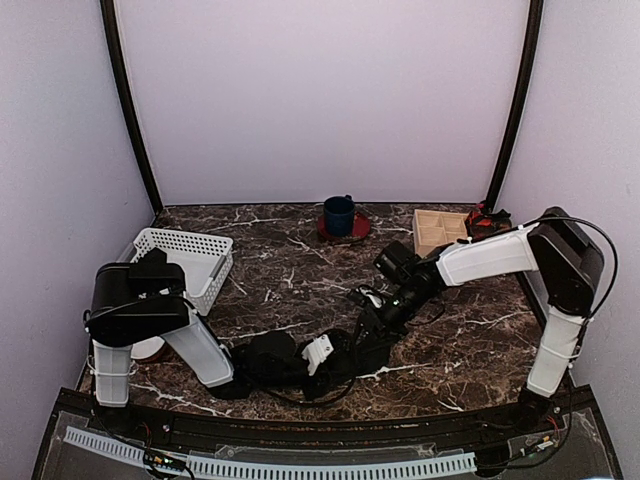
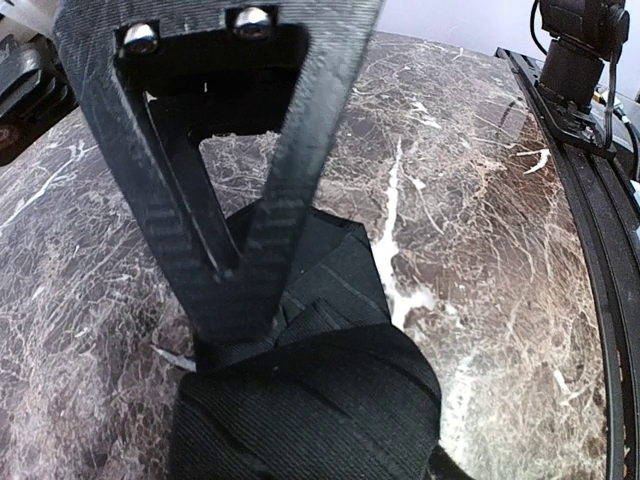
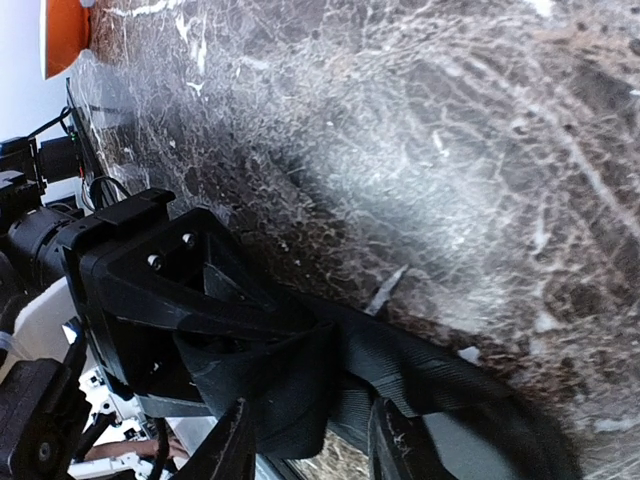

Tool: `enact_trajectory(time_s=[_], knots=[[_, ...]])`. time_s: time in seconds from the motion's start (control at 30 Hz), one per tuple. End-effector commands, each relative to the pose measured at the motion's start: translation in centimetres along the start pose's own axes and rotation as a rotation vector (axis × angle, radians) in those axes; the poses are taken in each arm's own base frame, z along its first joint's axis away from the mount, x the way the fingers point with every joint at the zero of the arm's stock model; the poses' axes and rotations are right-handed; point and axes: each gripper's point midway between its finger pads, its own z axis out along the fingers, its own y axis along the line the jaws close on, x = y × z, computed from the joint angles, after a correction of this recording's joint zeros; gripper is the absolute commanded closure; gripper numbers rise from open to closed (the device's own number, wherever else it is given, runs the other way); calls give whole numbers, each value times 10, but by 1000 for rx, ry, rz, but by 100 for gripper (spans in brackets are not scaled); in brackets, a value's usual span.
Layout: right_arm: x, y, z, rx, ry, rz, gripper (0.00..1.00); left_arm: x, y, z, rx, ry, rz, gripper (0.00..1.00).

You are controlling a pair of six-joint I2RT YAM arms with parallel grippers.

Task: Roll the ties
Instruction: Roll the tie at the center of the board.

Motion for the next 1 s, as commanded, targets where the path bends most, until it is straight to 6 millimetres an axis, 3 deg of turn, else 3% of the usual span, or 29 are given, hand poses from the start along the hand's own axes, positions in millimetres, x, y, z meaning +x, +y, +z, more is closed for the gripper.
enact_trajectory(time_s=[0.0,0.27,0.43,0.53,0.63,0.7,0.8,0.97], knots=[[-1,15,4,8,-15,3,60,64,-6,-8,14,235,-46,55],[14,16,21,43,43,-18,67,67,-7,-7,14,251,-50,54],[22,2,26,81,64,-25,84,67,-7,-7,13,253,-56,54],[25,-9,30,106,68,-23,100,64,-6,-7,8,247,-55,45],[29,-24,32,123,63,-12,100,46,-5,-10,5,179,-58,30],[34,-34,34,134,60,-1,100,33,-7,-14,12,122,-55,24],[38,-50,34,155,48,14,100,21,-8,-16,22,70,-52,22],[44,-77,31,188,13,31,100,19,-8,-15,18,28,-59,20]])
